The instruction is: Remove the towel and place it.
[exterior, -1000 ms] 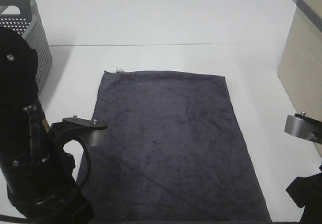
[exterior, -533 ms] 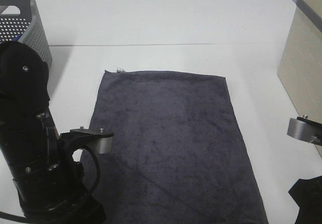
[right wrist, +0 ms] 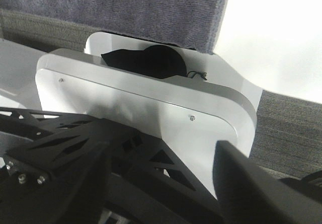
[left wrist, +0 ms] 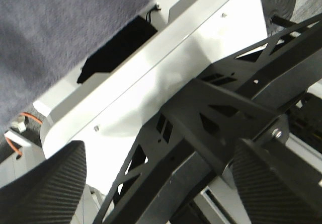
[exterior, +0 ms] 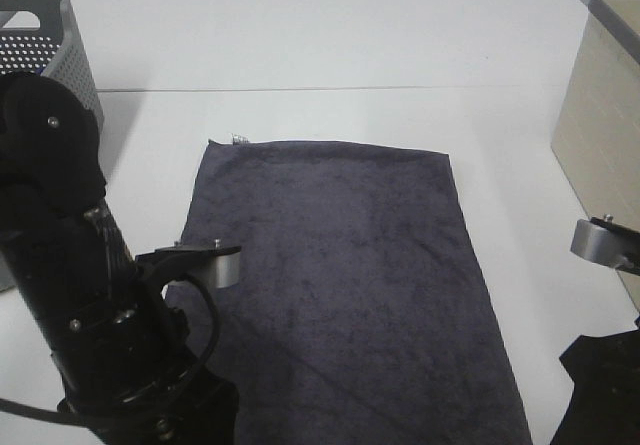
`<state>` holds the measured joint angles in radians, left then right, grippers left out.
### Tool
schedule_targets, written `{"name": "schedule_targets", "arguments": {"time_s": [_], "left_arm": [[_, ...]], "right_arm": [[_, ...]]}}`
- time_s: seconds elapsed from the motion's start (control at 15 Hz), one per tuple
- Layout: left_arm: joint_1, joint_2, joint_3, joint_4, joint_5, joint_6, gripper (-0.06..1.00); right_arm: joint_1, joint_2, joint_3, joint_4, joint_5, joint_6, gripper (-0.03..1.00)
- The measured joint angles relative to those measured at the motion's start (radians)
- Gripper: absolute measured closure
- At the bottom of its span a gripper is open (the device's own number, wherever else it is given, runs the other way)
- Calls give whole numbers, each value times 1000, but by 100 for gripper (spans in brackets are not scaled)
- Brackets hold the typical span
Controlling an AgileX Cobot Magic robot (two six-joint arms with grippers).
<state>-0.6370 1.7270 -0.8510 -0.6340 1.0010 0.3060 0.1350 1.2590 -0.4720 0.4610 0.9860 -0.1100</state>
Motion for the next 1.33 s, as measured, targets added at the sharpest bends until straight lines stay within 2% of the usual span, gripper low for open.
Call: {"name": "schedule_targets", "arguments": {"time_s": [0.13,0.33,0.53,0.8,1.0,1.13,1.33], "left_arm": [[0,1,-64,27,-1,0,19],[11,1,-197,139,-8,-3,19],[109,1,-307,184,-12,-8,19],[300,17,-441,199,-47,3,19],[392,121,-544,231,-53,14,19],[434,216,-631,238,-55,14,19],[443,364,-765,242,-54,14,19]], "right_arm": [[0,1,-36,-40,-9,56,35],[0,15,-219,-156,0,116,34],[0,110,-454,-262,79,145,34],[0,350,-839,-275,130,141,34],[0,524,-1066,-275,170,133,34],[0,627,-1180,-275,184,127,34],[0,772,-1317,-272,187,91,34]]}}
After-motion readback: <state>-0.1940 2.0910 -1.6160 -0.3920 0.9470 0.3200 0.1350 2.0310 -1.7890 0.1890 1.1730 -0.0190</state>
